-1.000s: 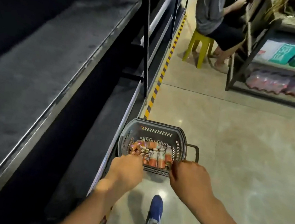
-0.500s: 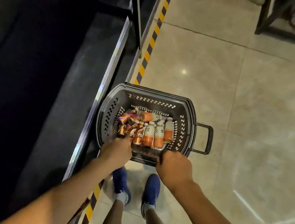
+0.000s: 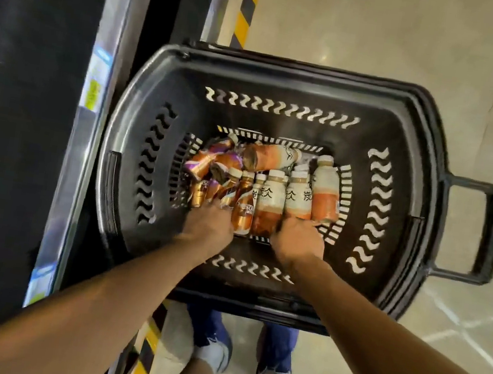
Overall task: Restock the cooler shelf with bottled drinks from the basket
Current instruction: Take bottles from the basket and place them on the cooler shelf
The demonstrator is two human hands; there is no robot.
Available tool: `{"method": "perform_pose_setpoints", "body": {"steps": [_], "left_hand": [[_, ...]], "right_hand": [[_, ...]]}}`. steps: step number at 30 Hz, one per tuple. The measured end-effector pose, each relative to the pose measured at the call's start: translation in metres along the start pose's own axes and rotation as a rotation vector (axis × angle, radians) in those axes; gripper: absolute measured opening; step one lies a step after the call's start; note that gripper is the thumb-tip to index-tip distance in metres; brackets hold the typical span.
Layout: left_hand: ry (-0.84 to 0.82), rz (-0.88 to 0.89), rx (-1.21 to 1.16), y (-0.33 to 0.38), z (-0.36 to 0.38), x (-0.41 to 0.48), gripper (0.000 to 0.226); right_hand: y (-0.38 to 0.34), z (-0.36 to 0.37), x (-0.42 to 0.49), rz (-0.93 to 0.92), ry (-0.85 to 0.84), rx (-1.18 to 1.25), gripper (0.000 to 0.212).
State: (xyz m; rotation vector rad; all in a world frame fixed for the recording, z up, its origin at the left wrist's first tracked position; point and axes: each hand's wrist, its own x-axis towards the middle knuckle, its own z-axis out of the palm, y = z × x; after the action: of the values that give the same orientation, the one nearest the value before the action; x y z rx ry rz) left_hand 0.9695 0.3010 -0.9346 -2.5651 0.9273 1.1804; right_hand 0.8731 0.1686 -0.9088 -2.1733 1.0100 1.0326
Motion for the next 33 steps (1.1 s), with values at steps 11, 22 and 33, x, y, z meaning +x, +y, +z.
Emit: {"method": "perform_pose_setpoints", "body": {"steps": [11, 22, 33], "left_hand": [[0.149, -0.305, -0.346, -0.007, 0.062, 0.093, 0.080], [0.054, -0.288, -0.604, -0.034, 0.064, 0.105, 0.079], [-0.060, -0.310, -0.949, 0.002, -0.067, -0.016, 0.065]], "right_hand": [[-0.040, 0.069, 0.113, 0.418, 0.087, 0.513, 0.082], [-0.023, 0.086, 0.131, 0.344, 0.113, 0.790, 0.076], [0.021, -0.053, -0.027, 0.178, -0.010, 0.912, 0.054]]}}
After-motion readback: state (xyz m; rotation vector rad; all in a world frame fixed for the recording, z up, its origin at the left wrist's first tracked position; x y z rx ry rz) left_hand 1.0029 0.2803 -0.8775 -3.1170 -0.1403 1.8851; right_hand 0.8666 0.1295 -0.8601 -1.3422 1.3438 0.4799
